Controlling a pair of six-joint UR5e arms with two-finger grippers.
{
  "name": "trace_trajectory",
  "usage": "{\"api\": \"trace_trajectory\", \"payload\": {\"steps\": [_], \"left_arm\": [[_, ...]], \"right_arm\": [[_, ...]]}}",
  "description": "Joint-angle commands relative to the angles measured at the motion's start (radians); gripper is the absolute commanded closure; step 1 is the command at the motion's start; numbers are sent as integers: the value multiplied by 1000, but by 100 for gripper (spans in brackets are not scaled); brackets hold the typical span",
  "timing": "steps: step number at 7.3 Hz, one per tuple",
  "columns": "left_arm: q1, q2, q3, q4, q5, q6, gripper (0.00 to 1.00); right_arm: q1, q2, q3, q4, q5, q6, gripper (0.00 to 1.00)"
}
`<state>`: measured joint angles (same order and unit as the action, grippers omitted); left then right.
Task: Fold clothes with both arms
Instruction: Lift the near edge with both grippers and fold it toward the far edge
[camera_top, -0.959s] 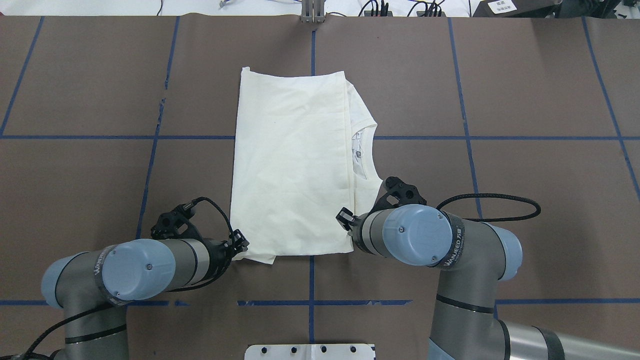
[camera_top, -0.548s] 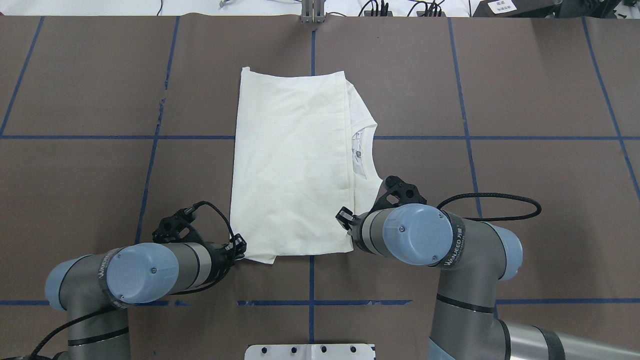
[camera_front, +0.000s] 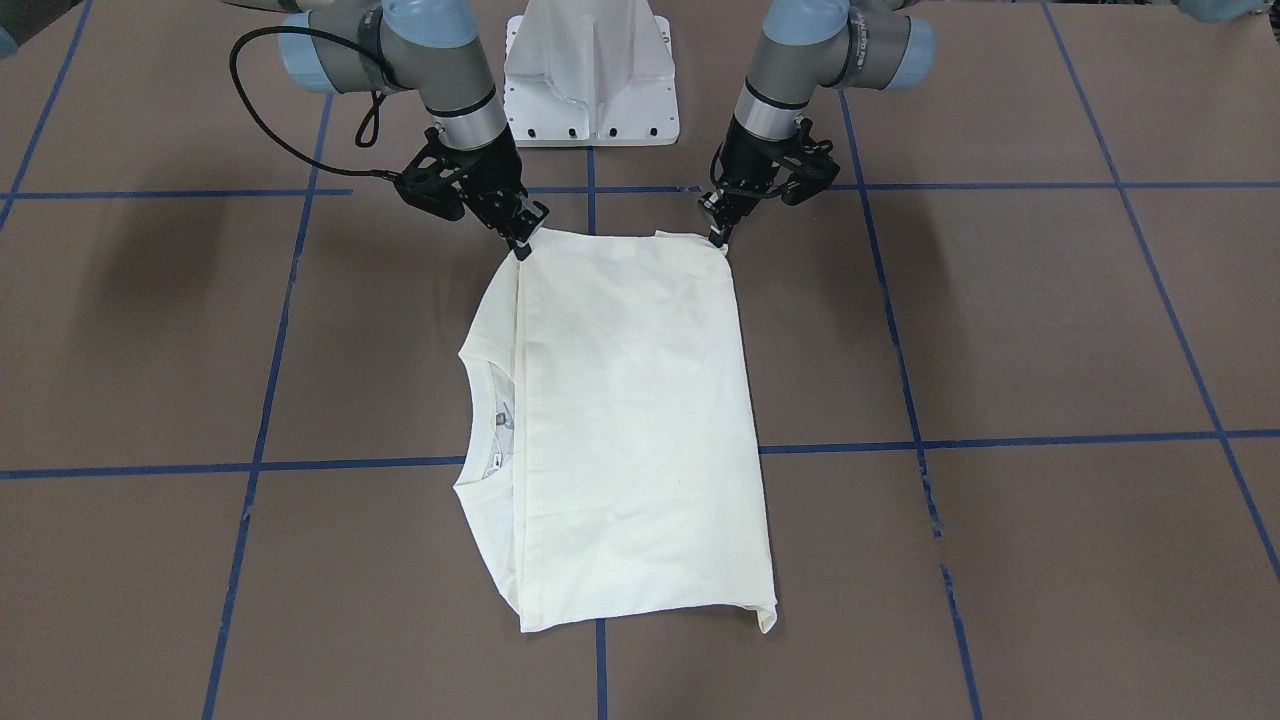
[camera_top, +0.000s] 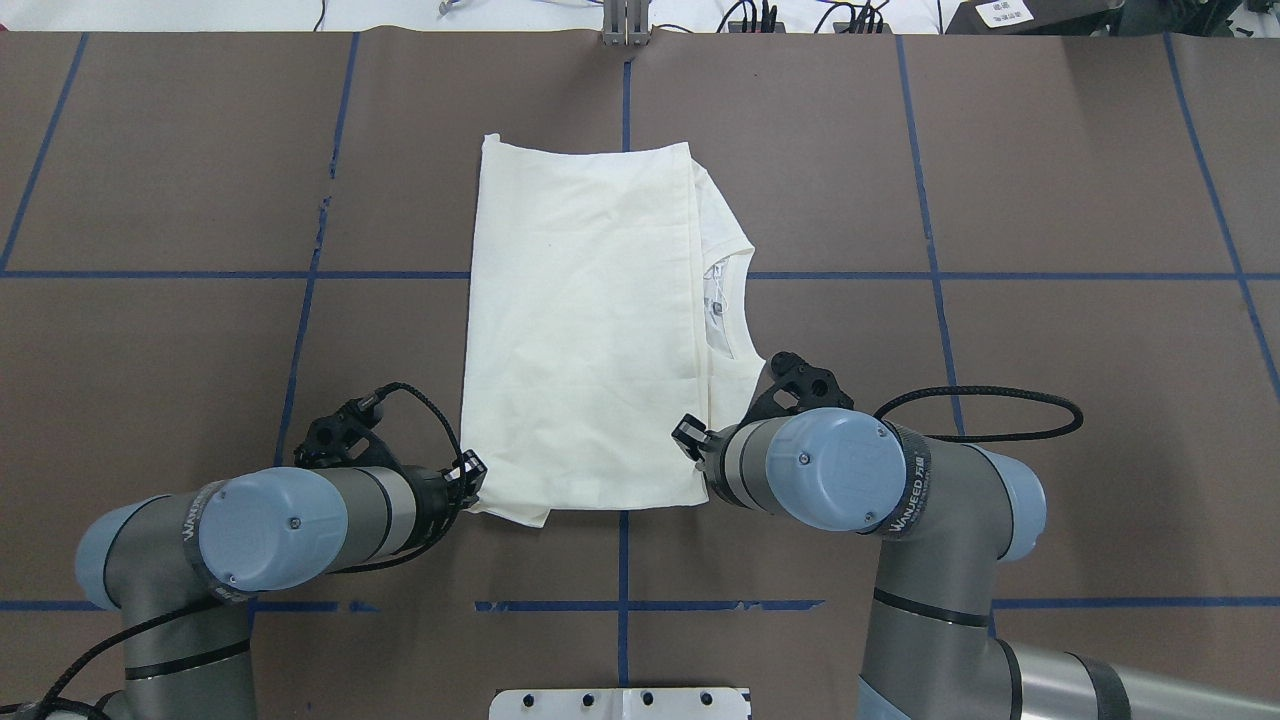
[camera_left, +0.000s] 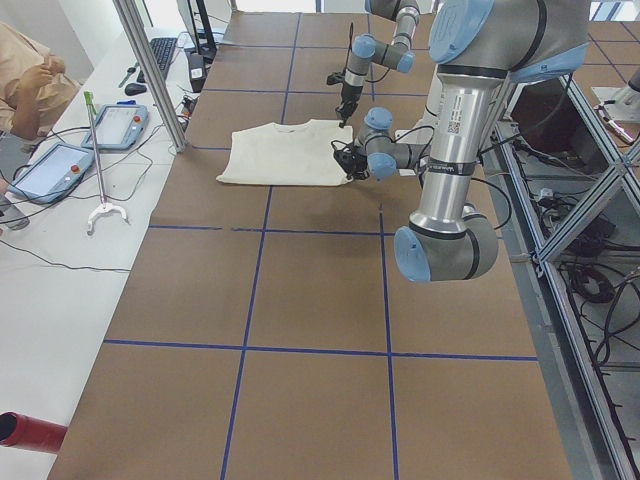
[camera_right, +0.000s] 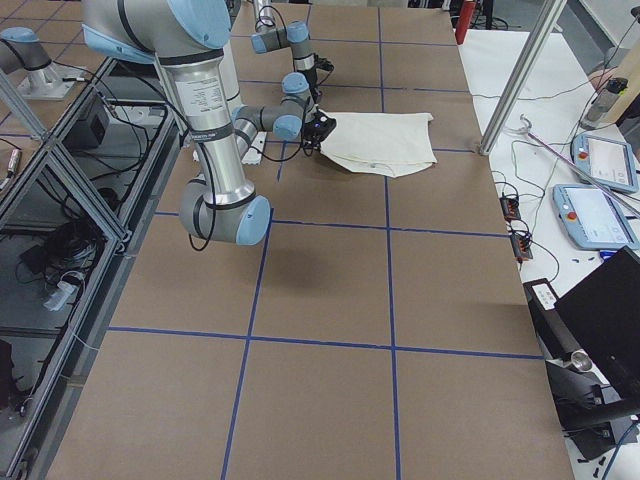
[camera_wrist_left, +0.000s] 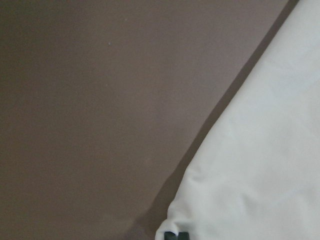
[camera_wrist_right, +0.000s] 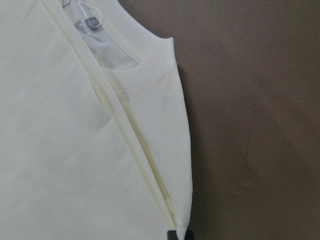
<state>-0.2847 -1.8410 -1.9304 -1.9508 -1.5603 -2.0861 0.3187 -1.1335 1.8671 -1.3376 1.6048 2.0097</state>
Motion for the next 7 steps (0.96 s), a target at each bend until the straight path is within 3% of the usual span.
{"api": "trace_trajectory", "payload": {"steps": [1, 3, 5, 7], "left_arm": [[2, 9, -82, 49, 0, -2, 100], [54, 22, -213, 128, -3, -8, 100], [158, 37, -356, 156, 0, -127, 100], [159, 17, -419, 206, 0, -155, 100]], "right_arm": [[0, -6, 18, -2, -5, 1, 100], [-19, -58, 117, -9, -8, 13, 100], [-75, -216, 316, -9, -3, 50, 100], [-79, -213, 415, -9, -2, 92, 100]]}}
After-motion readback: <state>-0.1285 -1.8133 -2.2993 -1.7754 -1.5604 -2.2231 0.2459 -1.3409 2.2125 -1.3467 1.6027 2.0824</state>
